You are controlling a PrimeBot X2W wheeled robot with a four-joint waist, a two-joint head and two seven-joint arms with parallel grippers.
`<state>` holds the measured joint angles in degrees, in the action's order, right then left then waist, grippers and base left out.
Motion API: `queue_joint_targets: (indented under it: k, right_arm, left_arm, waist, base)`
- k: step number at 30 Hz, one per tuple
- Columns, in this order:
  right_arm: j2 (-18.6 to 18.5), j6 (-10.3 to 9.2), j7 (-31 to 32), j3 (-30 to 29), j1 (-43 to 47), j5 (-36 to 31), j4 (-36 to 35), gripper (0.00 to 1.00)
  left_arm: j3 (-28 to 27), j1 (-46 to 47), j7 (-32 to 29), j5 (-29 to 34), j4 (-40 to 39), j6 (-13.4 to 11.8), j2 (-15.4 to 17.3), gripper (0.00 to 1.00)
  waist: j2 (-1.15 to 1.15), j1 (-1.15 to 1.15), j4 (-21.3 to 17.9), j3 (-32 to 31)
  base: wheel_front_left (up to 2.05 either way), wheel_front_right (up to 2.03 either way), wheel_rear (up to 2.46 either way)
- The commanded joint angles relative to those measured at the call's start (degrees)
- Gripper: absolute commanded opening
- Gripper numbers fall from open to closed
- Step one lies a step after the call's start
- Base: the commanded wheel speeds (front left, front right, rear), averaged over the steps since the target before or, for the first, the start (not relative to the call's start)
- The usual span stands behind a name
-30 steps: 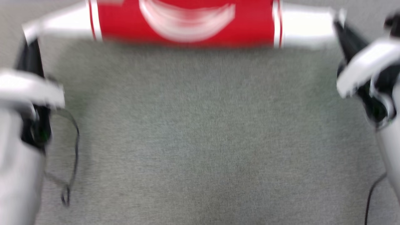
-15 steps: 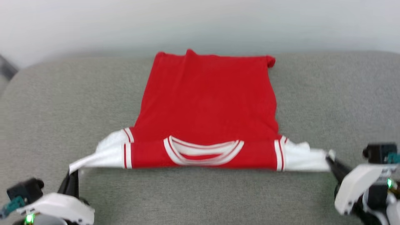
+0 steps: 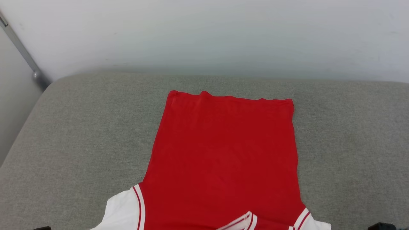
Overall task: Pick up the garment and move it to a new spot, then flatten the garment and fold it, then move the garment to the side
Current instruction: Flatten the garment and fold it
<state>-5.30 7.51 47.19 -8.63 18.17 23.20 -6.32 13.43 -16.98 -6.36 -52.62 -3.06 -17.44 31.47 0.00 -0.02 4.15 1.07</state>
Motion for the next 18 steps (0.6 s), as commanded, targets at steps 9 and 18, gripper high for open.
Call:
queue_joint_targets:
  k: [9, 18]
  right_arm:
    - [2.2, -0.04, -1.2, 0.0, 0.4, 0.2, -0.1, 1.00]
    - [-1.6, -0.04, -18.3, -3.3, -17.6, -5.0, 4.3, 1.00]
  left_arm:
    - [0.0, 1.8, 1.9, 1.2, 0.4, -0.8, -0.7, 0.00]
    - [0.8, 6.0, 3.0, 3.1, -3.0, 0.4, -0.3, 0.00]
  waist:
    - [0.00, 0.02, -1.3, 2.2]
    - [0.00, 0.02, -0.8, 5.0]
  base:
    - [0.00, 0.00, 0.00]
    - [0.00, 0.00, 0.00]
